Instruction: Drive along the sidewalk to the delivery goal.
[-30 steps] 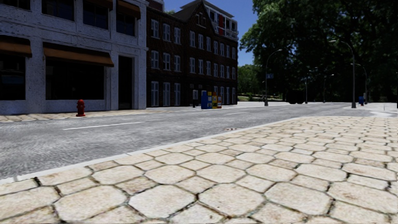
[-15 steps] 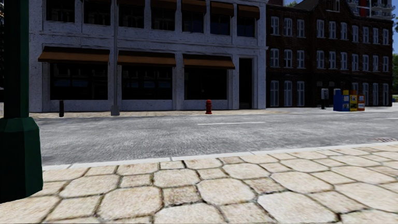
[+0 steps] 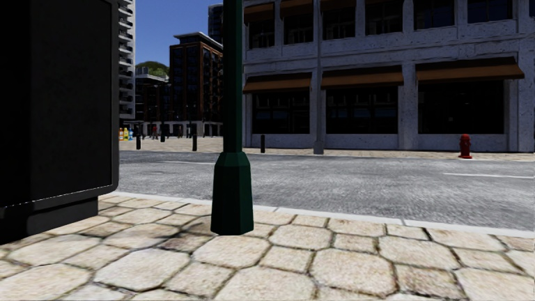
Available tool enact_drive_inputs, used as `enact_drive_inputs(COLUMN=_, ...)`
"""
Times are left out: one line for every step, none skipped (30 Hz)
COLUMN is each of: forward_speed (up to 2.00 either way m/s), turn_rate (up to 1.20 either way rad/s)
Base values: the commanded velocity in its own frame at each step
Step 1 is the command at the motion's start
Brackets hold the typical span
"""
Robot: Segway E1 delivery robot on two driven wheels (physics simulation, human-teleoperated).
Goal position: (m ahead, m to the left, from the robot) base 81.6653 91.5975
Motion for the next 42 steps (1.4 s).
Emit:
enact_drive_inputs(forward_speed=0.00, turn_rate=1.20)
enact_drive_inputs(forward_speed=0.00, turn_rate=1.20)
enact_drive_inputs(forward_speed=0.00, turn_rate=1.20)
enact_drive_inputs(forward_speed=0.00, turn_rate=1.20)
enact_drive_inputs(forward_speed=0.00, turn_rate=1.20)
enact_drive_inputs(forward_speed=0.00, turn_rate=1.20)
enact_drive_inputs(forward_speed=0.00, turn_rate=1.20)
enact_drive_inputs(forward_speed=0.00, turn_rate=1.20)
enact_drive_inputs(forward_speed=0.00, turn_rate=1.20)
enact_drive_inputs(forward_speed=0.00, turn_rate=1.20)
enact_drive_inputs(forward_speed=0.00, turn_rate=1.20)
enact_drive_inputs(forward_speed=0.00, turn_rate=1.20)
enact_drive_inputs(forward_speed=0.00, turn_rate=1.20)
enact_drive_inputs(forward_speed=0.00, turn_rate=1.20)
enact_drive_inputs(forward_speed=0.00, turn_rate=1.20)
enact_drive_inputs(forward_speed=0.00, turn_rate=1.20)
enact_drive_inputs(forward_speed=0.00, turn_rate=1.20)
enact_drive_inputs(forward_speed=0.00, turn_rate=1.20)
enact_drive_inputs(forward_speed=0.00, turn_rate=1.20)
enact_drive_inputs(forward_speed=0.00, turn_rate=1.20)
enact_drive_inputs(forward_speed=0.00, turn_rate=1.20)
enact_drive_inputs(forward_speed=0.00, turn_rate=1.20)
enact_drive_inputs(forward_speed=0.00, turn_rate=1.20)
enact_drive_inputs(forward_speed=0.00, turn_rate=1.20)
enact_drive_inputs(forward_speed=0.00, turn_rate=1.20)
enact_drive_inputs(forward_speed=0.00, turn_rate=1.20)
enact_drive_inputs(forward_speed=0.00, turn_rate=1.20)
enact_drive_inputs(forward_speed=0.00, turn_rate=1.20)
enact_drive_inputs(forward_speed=0.00, turn_rate=1.20)
enact_drive_inputs(forward_speed=0.00, turn_rate=0.80)
enact_drive_inputs(forward_speed=0.00, turn_rate=0.00)
enact_drive_inputs(forward_speed=0.00, turn_rate=0.00)
enact_drive_inputs(forward_speed=0.00, turn_rate=0.00)
enact_drive_inputs(forward_speed=0.00, turn_rate=0.00)
enact_drive_inputs(forward_speed=0.00, turn_rate=0.00)
enact_drive_inputs(forward_speed=0.00, turn_rate=0.00)
enact_drive_inputs(forward_speed=0.00, turn_rate=0.00)
enact_drive_inputs(forward_speed=0.11, turn_rate=0.00)
enact_drive_inputs(forward_speed=0.88, turn_rate=0.00)
enact_drive_inputs(forward_speed=2.00, turn_rate=0.00)
enact_drive_inputs(forward_speed=2.00, turn_rate=0.00)
enact_drive_inputs(forward_speed=2.00, turn_rate=0.00)
